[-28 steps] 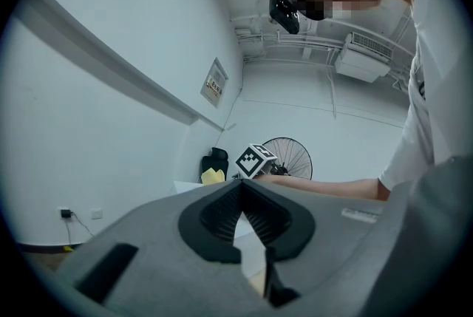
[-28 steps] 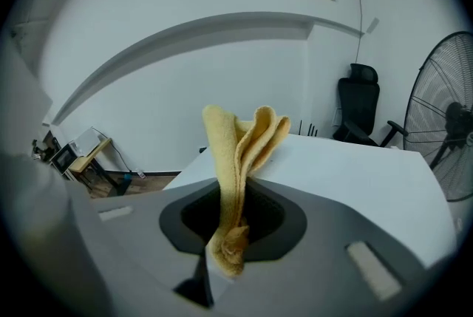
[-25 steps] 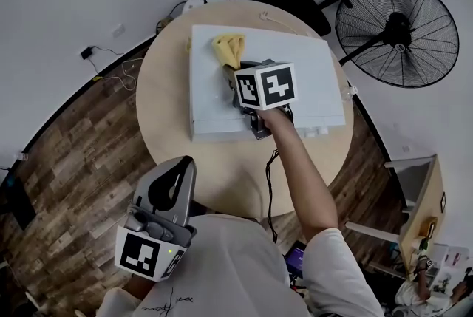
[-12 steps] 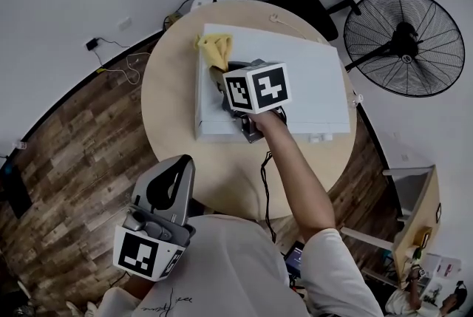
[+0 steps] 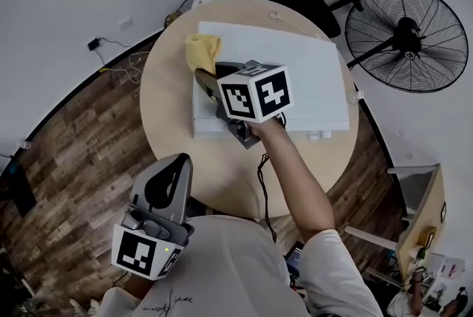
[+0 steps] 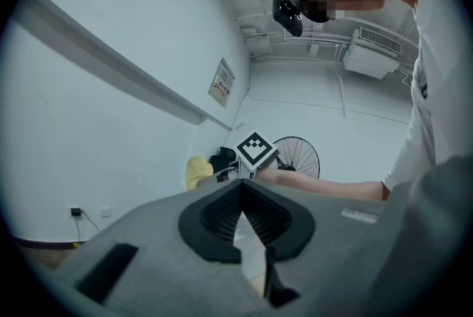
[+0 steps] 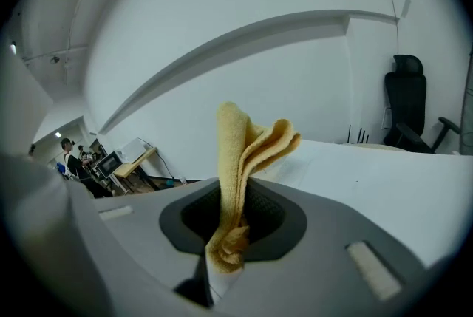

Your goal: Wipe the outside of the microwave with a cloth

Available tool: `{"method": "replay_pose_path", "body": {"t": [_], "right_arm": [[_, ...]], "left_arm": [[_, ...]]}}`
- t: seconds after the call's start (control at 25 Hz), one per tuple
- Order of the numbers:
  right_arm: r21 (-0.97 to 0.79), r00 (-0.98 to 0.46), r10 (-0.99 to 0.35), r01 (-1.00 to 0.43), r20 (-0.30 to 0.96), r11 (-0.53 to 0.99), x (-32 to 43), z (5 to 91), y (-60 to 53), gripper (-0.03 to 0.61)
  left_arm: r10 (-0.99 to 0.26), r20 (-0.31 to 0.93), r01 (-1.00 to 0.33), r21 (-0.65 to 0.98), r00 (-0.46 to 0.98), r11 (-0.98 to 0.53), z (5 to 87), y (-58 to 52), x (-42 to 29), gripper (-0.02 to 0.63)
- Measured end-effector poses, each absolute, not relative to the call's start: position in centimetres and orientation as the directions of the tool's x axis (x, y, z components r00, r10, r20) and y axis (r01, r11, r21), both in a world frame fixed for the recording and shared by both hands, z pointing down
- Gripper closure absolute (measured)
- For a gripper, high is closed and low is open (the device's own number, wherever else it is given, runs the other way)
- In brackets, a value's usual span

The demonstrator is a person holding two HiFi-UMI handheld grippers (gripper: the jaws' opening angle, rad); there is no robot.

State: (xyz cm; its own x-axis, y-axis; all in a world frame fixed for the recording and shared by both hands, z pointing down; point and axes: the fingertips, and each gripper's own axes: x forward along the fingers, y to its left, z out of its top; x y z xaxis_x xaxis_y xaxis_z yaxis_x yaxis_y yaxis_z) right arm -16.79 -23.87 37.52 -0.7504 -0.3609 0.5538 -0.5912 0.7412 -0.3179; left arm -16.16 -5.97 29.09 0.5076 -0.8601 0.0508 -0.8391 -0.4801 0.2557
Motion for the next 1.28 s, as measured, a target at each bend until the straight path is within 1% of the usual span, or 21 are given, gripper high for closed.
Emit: {"method": "replay_pose_path", "body": {"t": [0.16, 0.48, 0.84, 1.28], "right_arm": [[-0.321, -0.76, -0.397, -0.6, 0.514, 0.733, -14.0, 35.7, -24.1, 0.511], [-0.311, -0.727, -0.473, -0.658, 0.497, 0.685, -6.6, 34.5, -24.4, 0.511], [-0.293, -0.671, -0.545, -0.725, 0.502, 0.623, 1.6, 34.4, -24.4, 0.511], [-0.255, -0.545, -0.64, -0.832, 0.541, 0.493, 13.4, 35.6, -25.2, 0.511]], "left_arm": [[-0.846, 0.055, -0.829, 0.242, 0.531, -0.504, 28.9, -5.4, -13.9, 0.621], [-0.83, 0.058, -0.819, 0.218, 0.554, -0.531, 28.2, -4.4, -10.4, 0.621], [-0.822, 0.075, -0.816, 0.204, 0.565, -0.541, 28.2, -3.1, -7.5, 0.621], [-0.83, 0.084, -0.825, 0.2, 0.551, -0.528, 28.7, -2.9, -5.5, 0.621]]}}
